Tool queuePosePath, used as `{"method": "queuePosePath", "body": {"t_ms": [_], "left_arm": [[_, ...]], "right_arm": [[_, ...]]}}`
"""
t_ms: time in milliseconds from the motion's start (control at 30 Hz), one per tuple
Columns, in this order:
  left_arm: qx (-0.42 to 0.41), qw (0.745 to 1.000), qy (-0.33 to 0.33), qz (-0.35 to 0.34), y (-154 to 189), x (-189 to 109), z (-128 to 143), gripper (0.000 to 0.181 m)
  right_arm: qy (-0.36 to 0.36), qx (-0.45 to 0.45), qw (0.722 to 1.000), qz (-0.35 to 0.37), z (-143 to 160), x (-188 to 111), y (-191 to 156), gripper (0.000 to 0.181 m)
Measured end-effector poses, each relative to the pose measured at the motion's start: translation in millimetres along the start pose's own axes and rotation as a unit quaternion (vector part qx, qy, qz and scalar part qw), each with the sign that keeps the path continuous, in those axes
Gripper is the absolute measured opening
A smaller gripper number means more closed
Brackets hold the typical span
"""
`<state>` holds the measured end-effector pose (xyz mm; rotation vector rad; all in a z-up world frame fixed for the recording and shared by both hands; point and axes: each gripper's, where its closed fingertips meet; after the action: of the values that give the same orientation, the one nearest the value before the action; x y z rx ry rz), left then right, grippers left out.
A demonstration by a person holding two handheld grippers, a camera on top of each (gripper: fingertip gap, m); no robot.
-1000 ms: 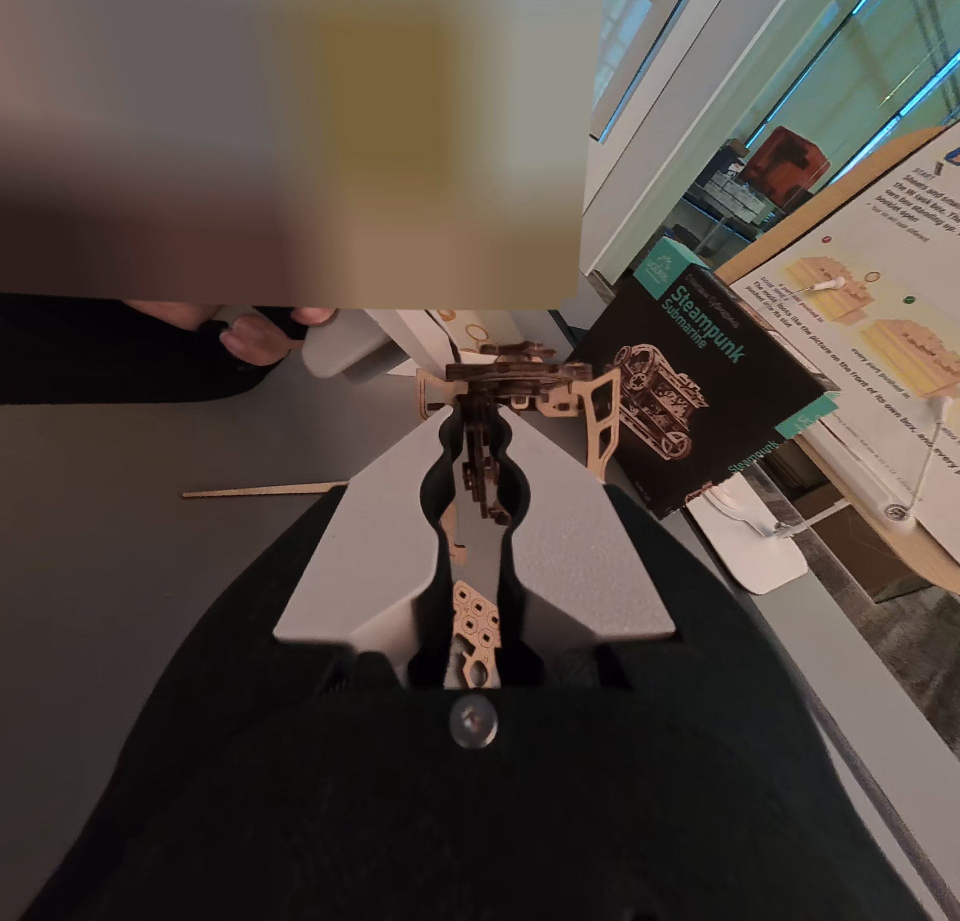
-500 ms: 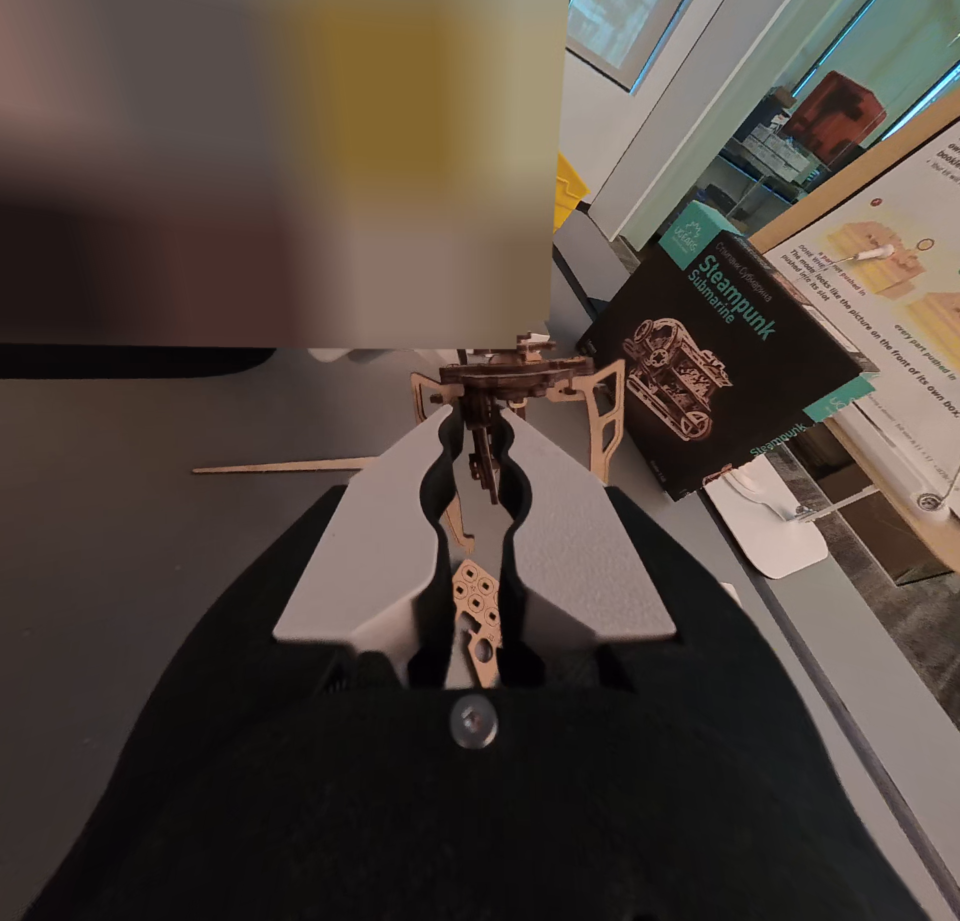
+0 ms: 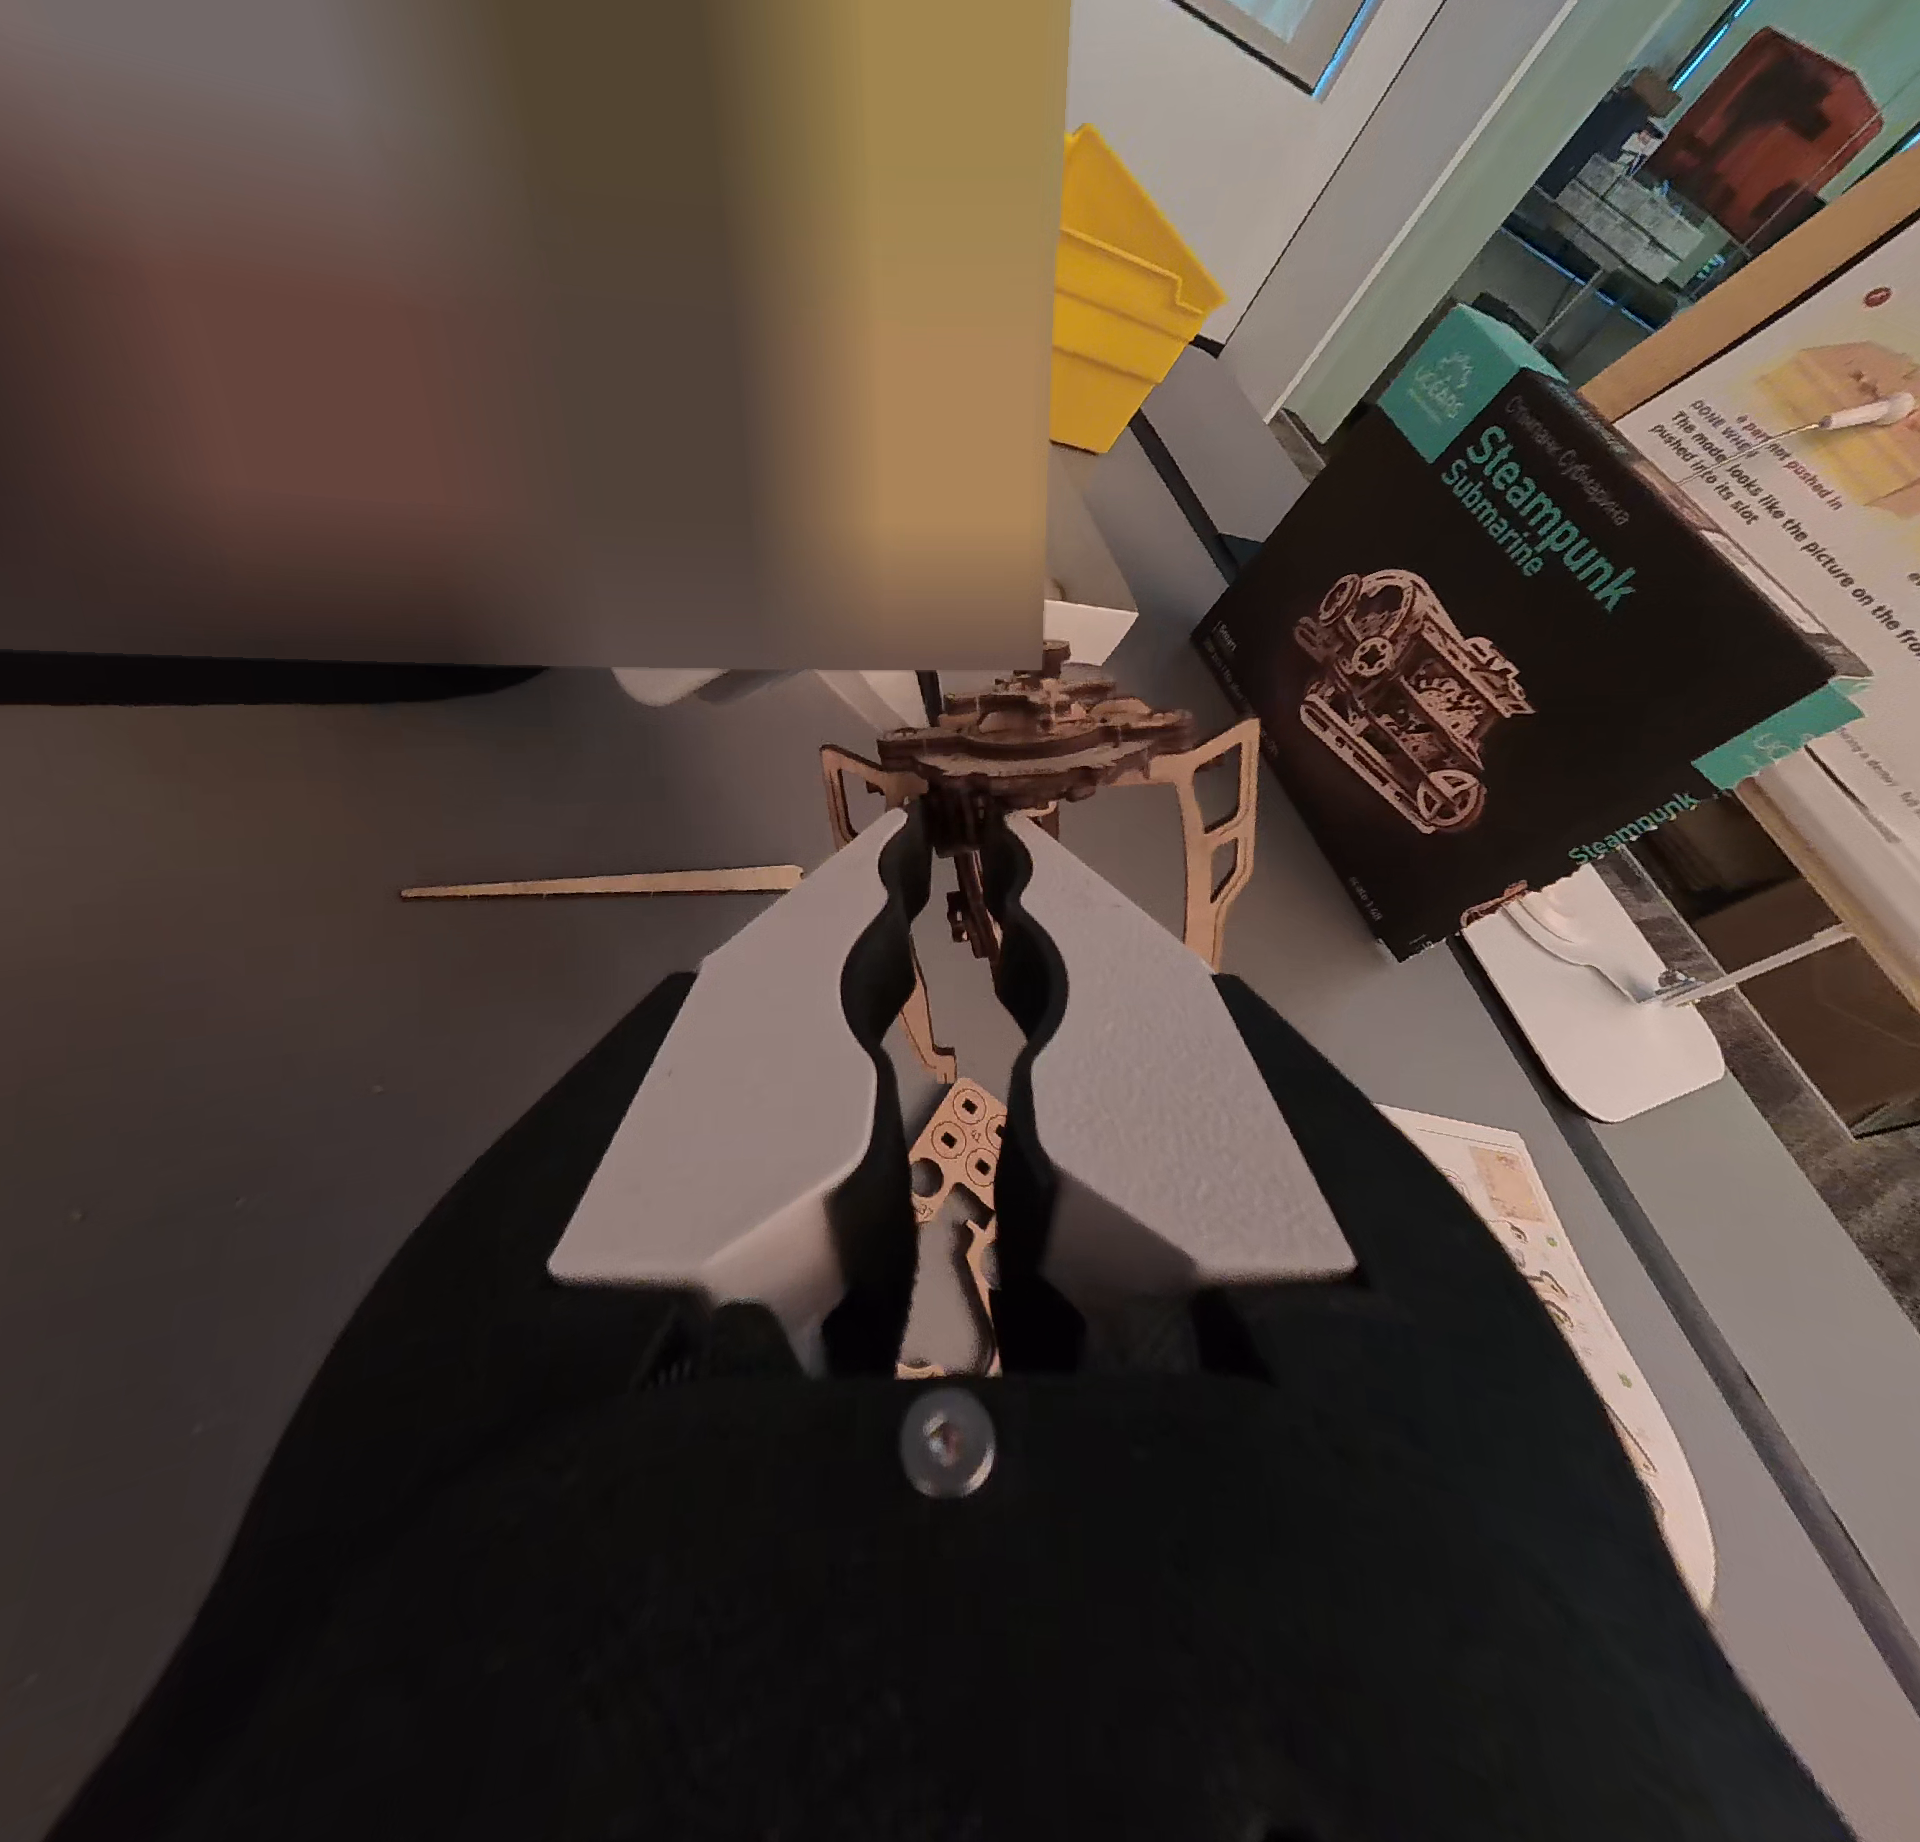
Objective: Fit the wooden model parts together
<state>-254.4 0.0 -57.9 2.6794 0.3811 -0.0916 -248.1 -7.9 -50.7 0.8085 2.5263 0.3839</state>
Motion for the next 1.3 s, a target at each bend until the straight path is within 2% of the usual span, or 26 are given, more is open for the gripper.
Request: {"method": "queuePosePath", "body": {"t_ms": [800,867,967,1067,1300], "left_arm": [[0.029,0.999,0.001,-0.019,-0.6,1.2,1.0,0.000],[0.040,0.999,-0.004,-0.022,-1.3,3.4,-3.9,0.000],[0.054,0.998,0.020,0.007,9.9,0.4,-18.3,0.002],[0.041,0.999,0.030,0.014,9.1,-5.2,-20.0,0.004],[0.034,0.997,0.064,0.032,2.2,-18.3,-37.5,0.008]], "right_arm": [[-0.004,0.003,1.000,0.001,1.8,0.7,-0.5,0.008],[0.004,0.023,1.000,-0.004,1.3,-0.6,4.8,0.008],[0.074,0.106,0.991,-0.043,-12.5,-10.9,11.3,0.007],[0.099,0.167,0.979,-0.064,-12.6,-15.1,17.4,0.008],[0.153,0.221,0.957,-0.107,-28.1,-28.6,17.3,0.008]]}}
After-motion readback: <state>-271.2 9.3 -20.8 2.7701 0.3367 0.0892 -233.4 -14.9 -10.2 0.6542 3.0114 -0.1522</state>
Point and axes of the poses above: each gripper's, where its closed fingertips meet, x out along the fingers, z out of its underside, y = z × x across the jaws, and after that the axes turned 1 degree about x, right-handed
